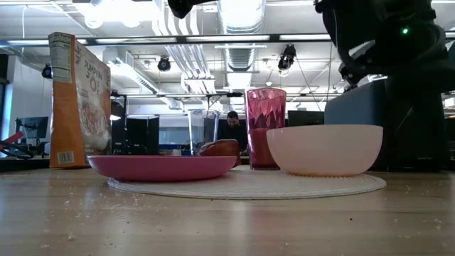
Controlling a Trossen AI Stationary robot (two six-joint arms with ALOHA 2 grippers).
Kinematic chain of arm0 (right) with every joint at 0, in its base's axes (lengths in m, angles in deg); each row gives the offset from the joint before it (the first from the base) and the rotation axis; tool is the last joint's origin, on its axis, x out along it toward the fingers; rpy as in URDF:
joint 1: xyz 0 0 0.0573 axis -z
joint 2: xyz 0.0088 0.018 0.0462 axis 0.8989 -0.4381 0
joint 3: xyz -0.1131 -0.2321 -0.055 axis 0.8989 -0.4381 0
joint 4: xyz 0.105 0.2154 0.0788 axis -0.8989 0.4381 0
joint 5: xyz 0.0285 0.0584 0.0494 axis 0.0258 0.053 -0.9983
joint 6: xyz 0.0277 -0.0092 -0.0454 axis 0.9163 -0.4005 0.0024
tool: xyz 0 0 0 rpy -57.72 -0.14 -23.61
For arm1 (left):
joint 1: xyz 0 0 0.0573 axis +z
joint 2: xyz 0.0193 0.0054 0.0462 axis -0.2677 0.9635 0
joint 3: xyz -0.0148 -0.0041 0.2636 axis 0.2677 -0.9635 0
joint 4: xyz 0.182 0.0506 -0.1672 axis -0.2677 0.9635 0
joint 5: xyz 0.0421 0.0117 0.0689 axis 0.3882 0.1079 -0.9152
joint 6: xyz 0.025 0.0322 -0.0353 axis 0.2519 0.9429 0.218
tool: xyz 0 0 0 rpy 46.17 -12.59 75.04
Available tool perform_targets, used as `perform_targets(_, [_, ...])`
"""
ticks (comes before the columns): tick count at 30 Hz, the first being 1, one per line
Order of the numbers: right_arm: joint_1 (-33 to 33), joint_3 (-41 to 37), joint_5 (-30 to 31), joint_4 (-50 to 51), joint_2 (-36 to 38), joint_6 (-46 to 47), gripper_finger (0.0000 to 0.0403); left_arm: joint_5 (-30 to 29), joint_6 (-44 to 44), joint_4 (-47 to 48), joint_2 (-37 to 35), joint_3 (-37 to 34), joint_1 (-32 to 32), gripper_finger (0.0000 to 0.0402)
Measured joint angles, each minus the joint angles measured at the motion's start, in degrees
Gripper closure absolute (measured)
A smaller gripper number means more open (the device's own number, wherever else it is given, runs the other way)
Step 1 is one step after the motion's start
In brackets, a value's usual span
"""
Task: Arrange a breakfast setting
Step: Put the blue spoon on the right side of the white place mat
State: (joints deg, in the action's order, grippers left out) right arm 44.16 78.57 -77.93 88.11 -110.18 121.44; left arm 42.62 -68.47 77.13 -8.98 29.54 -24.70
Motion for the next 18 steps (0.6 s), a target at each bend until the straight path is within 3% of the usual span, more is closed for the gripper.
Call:
perform_targets(9, [0.00,0.00,-0.19,-3.24,-0.94,-1.04,0.0394,-0.02,0.22,0.76,0.00,0.00,0.02,0.0267])
perform_targets(18, [-0.01,0.22,-4.15,-10.62,-0.42,-4.90,0.0392,0.00,0.22,1.38,0.00,0.00,0.02,0.0267])
